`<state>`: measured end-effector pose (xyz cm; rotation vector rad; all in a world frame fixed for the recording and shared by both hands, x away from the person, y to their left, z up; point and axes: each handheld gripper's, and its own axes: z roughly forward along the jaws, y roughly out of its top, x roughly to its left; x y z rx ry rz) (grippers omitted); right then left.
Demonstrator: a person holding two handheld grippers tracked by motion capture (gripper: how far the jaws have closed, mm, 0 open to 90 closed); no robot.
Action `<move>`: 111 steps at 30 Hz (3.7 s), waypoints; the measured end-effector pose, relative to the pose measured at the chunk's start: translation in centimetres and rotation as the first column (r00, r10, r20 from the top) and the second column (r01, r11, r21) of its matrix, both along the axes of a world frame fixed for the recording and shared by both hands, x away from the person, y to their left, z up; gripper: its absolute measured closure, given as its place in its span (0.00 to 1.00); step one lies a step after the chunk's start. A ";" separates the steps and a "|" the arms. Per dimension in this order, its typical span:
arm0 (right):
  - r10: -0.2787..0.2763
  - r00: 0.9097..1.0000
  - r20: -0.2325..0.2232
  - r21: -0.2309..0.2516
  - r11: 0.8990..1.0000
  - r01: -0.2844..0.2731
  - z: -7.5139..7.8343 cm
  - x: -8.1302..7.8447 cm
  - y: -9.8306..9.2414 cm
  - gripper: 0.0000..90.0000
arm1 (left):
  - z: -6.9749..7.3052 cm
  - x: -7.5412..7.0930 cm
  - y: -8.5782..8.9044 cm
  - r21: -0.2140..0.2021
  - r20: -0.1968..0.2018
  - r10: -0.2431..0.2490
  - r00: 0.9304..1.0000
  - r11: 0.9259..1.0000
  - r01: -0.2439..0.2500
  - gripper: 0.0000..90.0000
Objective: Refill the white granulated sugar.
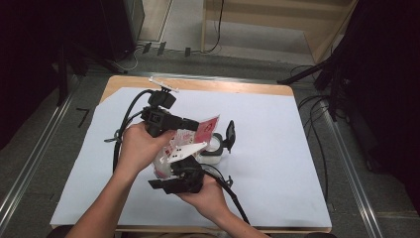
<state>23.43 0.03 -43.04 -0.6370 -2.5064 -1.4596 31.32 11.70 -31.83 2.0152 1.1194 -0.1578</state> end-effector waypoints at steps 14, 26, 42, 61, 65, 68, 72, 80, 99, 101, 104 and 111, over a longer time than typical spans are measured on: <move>-0.001 1.000 0.002 -0.004 1.000 0.001 0.0 0.0 0.0 0.71 | 0.0 0.0 -0.1 -0.010 -0.003 -0.004 1.000 1.000 0.004 0.93; -0.002 1.000 0.003 -0.006 1.000 0.002 0.0 -0.1 -0.1 0.71 | -0.1 0.1 -0.1 -0.024 -0.012 -0.020 1.000 1.000 0.020 0.93; -0.005 1.000 0.004 -0.011 1.000 0.005 0.1 -0.2 0.0 0.71 | -0.1 0.0 -0.1 -0.022 -0.005 -0.008 1.000 1.000 0.008 0.93; -0.005 1.000 0.005 -0.014 1.000 0.005 0.1 -0.2 0.0 0.71 | -0.1 0.1 0.0 -0.021 -0.003 -0.007 1.000 1.000 0.007 0.93; -0.006 1.000 0.006 -0.015 1.000 0.006 0.1 -0.2 0.0 0.71 | -0.2 0.2 0.1 -0.023 -0.003 -0.008 1.000 1.000 0.007 0.93; -0.008 1.000 0.010 -0.019 1.000 0.009 0.2 -0.2 0.0 0.71 | -0.2 0.3 0.3 -0.028 -0.008 -0.001 1.000 1.000 0.001 0.93; -0.011 1.000 0.018 -0.022 1.000 0.011 0.3 -0.3 0.0 0.71 | -0.2 0.4 0.5 -0.038 -0.006 0.002 1.000 0.999 -0.002 0.93; -0.011 1.000 0.025 -0.033 0.999 0.012 0.3 -0.3 0.0 0.71 | -0.4 0.6 0.9 -0.057 -0.016 0.007 1.000 0.998 -0.008 0.93; -0.011 1.000 0.028 -0.031 0.999 0.012 0.2 -0.3 0.0 0.71 | -0.4 0.5 0.5 -0.055 -0.012 0.001 1.000 0.999 -0.002 0.93; -0.011 1.000 0.027 -0.032 0.999 0.012 0.2 -0.3 0.0 0.71 | -0.4 0.5 0.5 -0.054 -0.012 0.002 1.000 0.999 -0.003 0.93; -0.010 1.000 0.029 -0.033 0.999 0.011 0.2 -0.3 0.0 0.71 | -0.4 0.4 0.5 -0.053 -0.016 0.001 1.000 0.999 -0.002 0.93; -0.010 1.000 0.030 -0.031 0.999 0.011 0.2 -0.3 0.0 0.71 | -0.4 0.4 0.5 -0.050 -0.015 -0.001 1.000 0.999 0.000 0.93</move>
